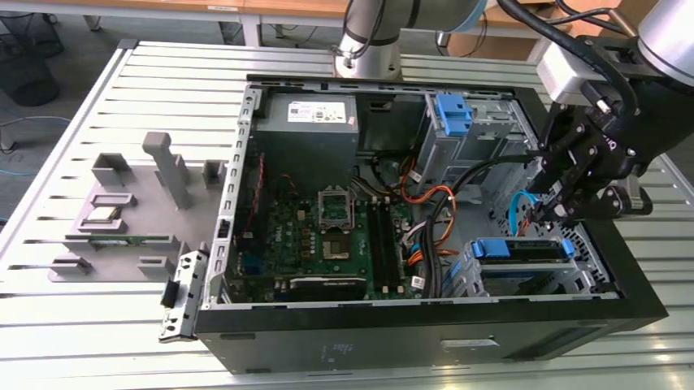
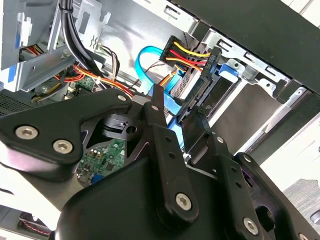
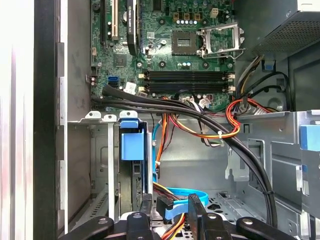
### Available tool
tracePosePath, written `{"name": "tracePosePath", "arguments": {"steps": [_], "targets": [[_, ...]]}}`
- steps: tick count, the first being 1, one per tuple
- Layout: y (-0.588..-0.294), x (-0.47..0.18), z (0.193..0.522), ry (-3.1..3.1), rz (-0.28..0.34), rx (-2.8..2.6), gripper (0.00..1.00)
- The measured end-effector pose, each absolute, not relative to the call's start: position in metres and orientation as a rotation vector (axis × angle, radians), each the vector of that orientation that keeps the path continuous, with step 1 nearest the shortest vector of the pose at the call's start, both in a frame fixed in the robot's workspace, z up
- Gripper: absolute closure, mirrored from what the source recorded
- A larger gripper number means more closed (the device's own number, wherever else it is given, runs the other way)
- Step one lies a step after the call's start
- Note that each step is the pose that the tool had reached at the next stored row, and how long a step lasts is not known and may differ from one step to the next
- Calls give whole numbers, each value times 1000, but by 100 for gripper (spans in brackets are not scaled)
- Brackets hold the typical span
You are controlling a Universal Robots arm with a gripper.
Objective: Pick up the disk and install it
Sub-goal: 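Insert the first disk wire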
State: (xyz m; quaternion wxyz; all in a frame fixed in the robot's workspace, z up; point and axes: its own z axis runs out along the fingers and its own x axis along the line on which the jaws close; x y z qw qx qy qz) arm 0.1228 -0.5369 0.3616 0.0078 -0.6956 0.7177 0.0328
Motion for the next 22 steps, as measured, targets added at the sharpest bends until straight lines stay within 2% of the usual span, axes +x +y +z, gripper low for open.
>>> {"name": "tracePosePath", "arguments": {"steps": [11, 12, 13, 14, 20, 21, 22], "targets": [[-537, 123, 361, 2243, 103, -2174, 59], [-537, 123, 361, 2243, 103, -2174, 65], [-537, 123, 361, 2243, 103, -2174, 65], [-537, 123, 361, 2243, 103, -2174, 72], [-537, 123, 361, 2243, 103, -2174, 73], [-537, 123, 361, 2243, 103, -2174, 80], [-537, 123, 361, 2243, 103, -2174, 80]]}}
